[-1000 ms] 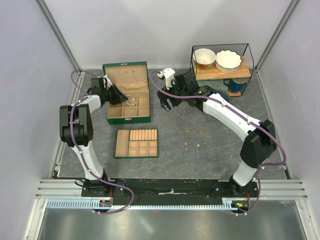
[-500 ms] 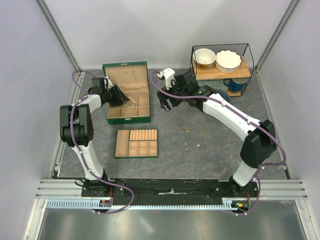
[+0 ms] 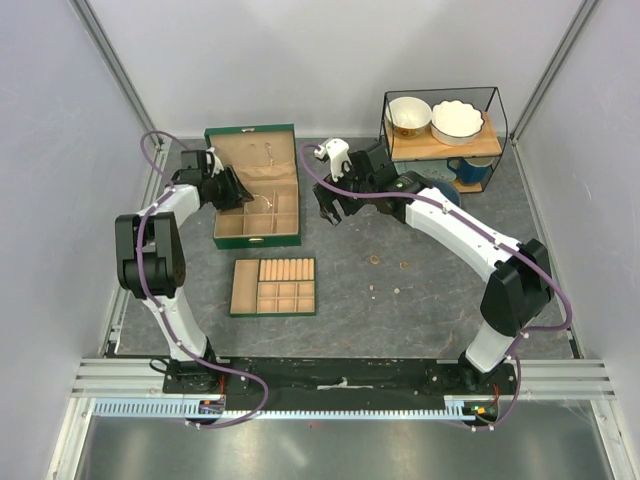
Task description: Organize the mixed jewelry
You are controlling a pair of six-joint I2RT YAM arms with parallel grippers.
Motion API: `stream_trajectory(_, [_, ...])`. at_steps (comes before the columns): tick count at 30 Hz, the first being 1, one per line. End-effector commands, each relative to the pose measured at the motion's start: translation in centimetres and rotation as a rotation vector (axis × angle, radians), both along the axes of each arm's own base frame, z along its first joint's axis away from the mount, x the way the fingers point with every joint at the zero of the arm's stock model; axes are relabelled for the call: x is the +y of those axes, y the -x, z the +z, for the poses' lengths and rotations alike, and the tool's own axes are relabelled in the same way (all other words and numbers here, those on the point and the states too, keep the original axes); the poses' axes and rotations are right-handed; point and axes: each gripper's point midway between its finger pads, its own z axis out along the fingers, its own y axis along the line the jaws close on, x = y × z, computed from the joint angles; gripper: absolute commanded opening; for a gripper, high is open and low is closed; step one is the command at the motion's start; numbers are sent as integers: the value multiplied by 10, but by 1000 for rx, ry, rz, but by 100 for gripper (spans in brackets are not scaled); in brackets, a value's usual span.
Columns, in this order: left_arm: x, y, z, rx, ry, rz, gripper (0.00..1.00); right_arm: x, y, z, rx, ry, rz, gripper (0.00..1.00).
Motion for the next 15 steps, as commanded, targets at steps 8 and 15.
stream_trajectory(8, [9, 6, 73, -191, -137, -73, 55, -12, -3, -8, -43, 63, 1, 87])
stream_trajectory(15, [0, 11, 90, -271, -218, -140, 55, -33, 7, -33, -20, 155, -12, 86])
